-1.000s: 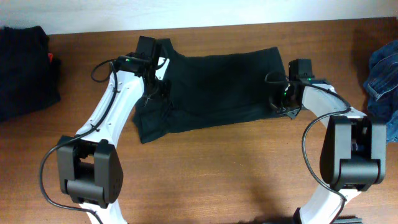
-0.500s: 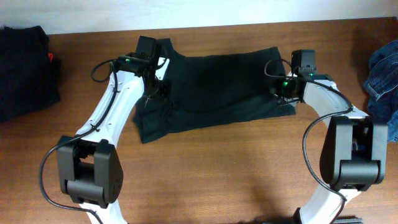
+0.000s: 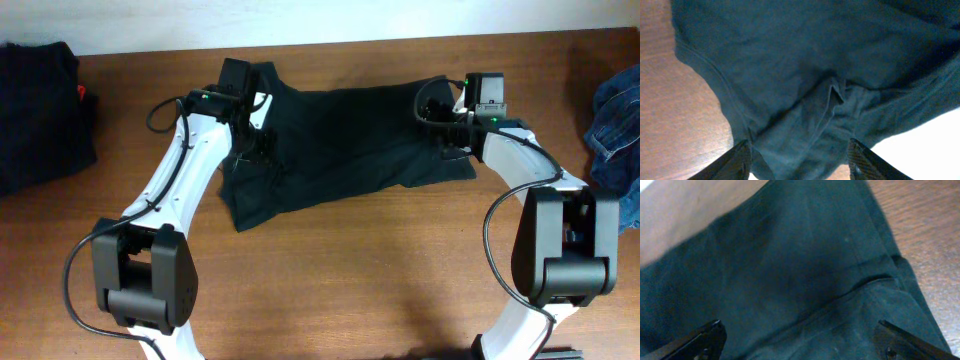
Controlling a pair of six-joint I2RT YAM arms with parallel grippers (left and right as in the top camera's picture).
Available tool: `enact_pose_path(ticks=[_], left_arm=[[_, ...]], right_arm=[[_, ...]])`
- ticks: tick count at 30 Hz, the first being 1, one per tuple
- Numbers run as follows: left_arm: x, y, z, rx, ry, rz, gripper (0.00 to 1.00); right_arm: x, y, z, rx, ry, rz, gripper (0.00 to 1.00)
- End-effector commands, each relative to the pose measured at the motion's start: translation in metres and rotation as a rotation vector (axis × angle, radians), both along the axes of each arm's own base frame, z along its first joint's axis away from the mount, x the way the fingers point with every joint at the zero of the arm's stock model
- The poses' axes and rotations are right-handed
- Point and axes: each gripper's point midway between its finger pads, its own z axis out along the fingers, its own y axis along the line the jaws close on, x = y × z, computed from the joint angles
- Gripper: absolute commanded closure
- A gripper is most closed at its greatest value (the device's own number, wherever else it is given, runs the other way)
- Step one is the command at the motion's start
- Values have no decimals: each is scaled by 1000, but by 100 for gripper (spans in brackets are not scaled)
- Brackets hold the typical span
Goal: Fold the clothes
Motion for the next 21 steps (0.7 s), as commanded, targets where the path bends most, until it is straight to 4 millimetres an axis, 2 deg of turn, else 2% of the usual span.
enact_pose_path(ticks=[1, 3, 5, 7, 10, 12, 14, 21], left_arm=[[-9, -11, 8, -74, 33, -15, 50], [-22, -16, 6, -100, 90, -23, 63], [-34, -13, 3, -90, 143, -2, 68], [-44, -10, 1, -82, 188, 19, 78], [-57, -7, -1, -77, 248, 61, 99], [-65, -8, -4, -74, 277, 81, 99], [-70, -8, -11, -69, 297, 86, 99], [-89, -6, -62, -59, 341, 122, 99]], right_arm=[[-3, 5, 13, -75, -23, 144, 1], [-14, 2, 10, -90, 23, 162, 1], [-27, -2, 5, -114, 80, 161, 1], [-40, -6, -1, -131, 139, 160, 1], [-53, -7, -8, -140, 199, 165, 2], [-57, -7, -9, -147, 213, 184, 9], [-57, -8, -10, -153, 217, 184, 10], [-57, -9, -10, -183, 209, 228, 10]])
